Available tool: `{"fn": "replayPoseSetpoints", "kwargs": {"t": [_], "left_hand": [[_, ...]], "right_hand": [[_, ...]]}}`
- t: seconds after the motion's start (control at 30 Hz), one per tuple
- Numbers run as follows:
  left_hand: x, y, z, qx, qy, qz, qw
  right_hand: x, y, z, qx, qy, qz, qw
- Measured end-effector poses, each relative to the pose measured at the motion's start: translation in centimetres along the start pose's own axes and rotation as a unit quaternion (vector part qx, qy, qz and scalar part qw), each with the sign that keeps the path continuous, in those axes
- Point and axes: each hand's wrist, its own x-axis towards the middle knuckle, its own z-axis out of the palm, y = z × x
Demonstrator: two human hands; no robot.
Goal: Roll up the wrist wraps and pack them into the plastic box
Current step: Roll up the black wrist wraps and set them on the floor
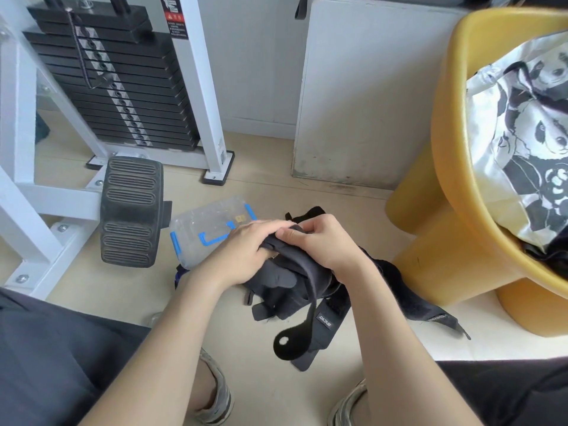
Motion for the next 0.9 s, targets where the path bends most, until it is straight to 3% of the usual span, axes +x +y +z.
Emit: {"fn": "replayPoseSetpoints", "kwargs": {"t": [0.17,0.3,0.4,0.5,0.6,0.7,0.83,0.9], "left_hand": [[-0.2,-1.2,0.4,-0.07,-0.003,-0.028,0.997],[-0.6,-3.4,2.0,-0.214,-0.034,-0.117,0.969],[-1.2,-5.9,3.9,-0.182,-0.065,-0.21,0.958],[-2.4,-7.5,6.0,-0.198,-0.1,-0.267,0.938],[-3.9,-8.4,8.3,-0.328,-0.181,-0.334,0.865],[-5.0,-9.1,9.5,-0.366,-0.284,-0.372,0.805],[-5.7,-9.6,9.8,-0.357,-0.342,-0.381,0.782],[-5.5,-9.6,9.6,-0.325,-0.333,-0.388,0.796]], "right_hand": [[-0.6,0.2,-2.2,0.133,-0.093,0.067,0.984],[-1.0,-0.5,-3.1,0.237,-0.111,0.026,0.965],[-0.9,-1.0,-3.0,0.294,-0.105,-0.023,0.95],[-0.5,-1.4,-2.3,0.287,-0.085,-0.044,0.953],[-0.2,-1.1,-1.2,0.216,-0.074,-0.03,0.973],[-0.2,-0.8,-0.2,0.23,-0.116,-0.026,0.966],[0.0,-0.4,0.9,0.252,-0.152,-0.003,0.956],[0.0,0.2,1.6,0.247,-0.15,0.009,0.957]]}}
